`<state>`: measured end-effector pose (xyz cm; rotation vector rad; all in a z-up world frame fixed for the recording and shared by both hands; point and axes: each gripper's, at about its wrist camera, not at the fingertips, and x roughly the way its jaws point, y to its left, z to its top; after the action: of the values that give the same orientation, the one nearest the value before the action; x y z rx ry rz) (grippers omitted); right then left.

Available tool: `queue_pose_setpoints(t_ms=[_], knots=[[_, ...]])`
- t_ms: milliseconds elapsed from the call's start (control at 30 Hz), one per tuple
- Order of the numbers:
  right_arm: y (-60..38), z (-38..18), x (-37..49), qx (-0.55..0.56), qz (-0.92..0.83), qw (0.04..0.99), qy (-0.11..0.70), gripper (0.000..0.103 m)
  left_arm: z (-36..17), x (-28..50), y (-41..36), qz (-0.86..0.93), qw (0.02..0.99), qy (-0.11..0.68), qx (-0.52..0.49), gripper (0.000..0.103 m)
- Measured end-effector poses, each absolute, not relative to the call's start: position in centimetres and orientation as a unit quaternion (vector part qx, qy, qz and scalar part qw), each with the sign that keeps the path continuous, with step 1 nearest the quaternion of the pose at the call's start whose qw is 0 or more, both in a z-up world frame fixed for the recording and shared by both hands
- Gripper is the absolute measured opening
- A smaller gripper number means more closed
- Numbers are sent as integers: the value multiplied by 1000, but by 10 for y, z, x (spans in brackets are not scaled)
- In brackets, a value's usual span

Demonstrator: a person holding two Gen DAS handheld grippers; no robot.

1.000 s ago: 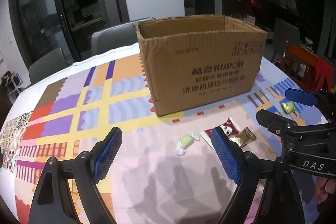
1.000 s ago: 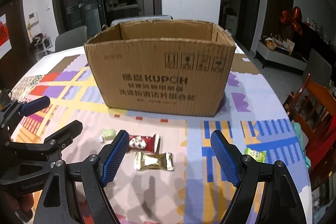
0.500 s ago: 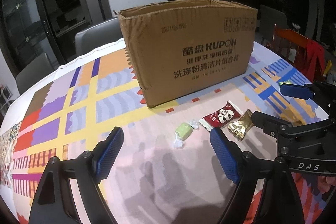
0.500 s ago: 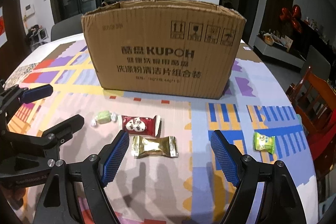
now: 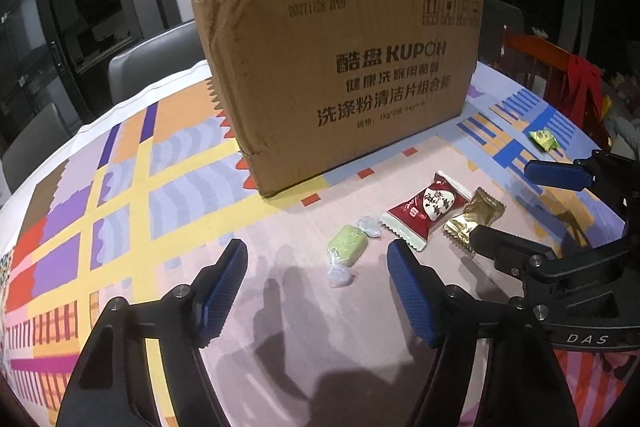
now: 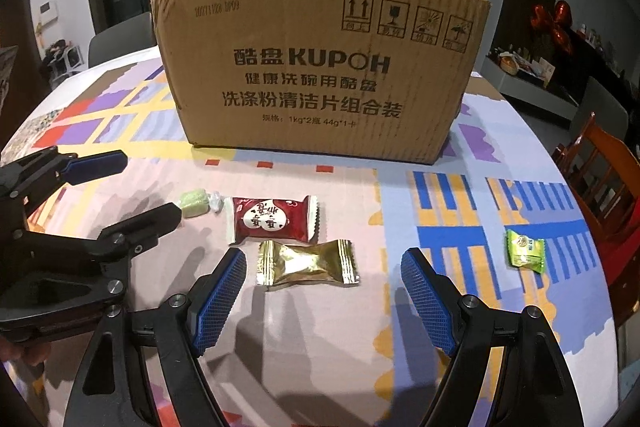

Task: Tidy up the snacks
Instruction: 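Grasp the clear green sweet with the left tool while the right tool grasps the gold candy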

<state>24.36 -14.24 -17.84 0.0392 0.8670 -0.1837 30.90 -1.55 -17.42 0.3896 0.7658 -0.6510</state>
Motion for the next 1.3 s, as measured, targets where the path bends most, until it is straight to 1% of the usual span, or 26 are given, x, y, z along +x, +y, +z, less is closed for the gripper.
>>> queue_pose_setpoints(t_ms=[267,367,433,567,667,733,767,800,833,900,967,1033,1133,1300], knots=[[-143,-189,251,25,-95,897,431,81,-186,318,-25,-336,841,373,204,62],[-145,-193,255,31,-95,894,438,81,-190,320,-28,-344,835,377,206,56],[-145,-197,256,36,-94,891,443,81,-194,322,-29,-346,832,381,209,49],[-147,-204,260,45,-91,887,450,80,-195,323,-31,-354,830,380,203,44],[-148,-204,261,45,-92,888,449,79,-195,324,-32,-364,826,384,194,36],[-149,-203,260,47,-91,889,446,70,-196,323,-34,-370,824,385,190,28],[-148,-203,260,46,-89,890,445,67,-196,322,-35,-373,823,384,191,26],[-148,-202,260,46,-87,891,444,62,-196,320,-36,-375,822,383,193,22],[-148,-201,260,45,-83,892,443,57,-196,319,-37,-376,821,383,194,21],[-148,-200,260,44,-79,893,441,51,-195,317,-38,-372,823,382,196,21],[-146,-200,260,40,-75,895,439,47,-195,317,-38,-371,824,385,191,20],[-144,-198,260,36,-71,898,434,38,-196,317,-38,-368,824,387,188,20],[-142,-196,261,35,-62,898,435,34,-195,314,-37,-357,828,388,190,19],[-141,-195,260,36,-53,899,433,32,-191,311,-33,-338,834,397,181,18]])
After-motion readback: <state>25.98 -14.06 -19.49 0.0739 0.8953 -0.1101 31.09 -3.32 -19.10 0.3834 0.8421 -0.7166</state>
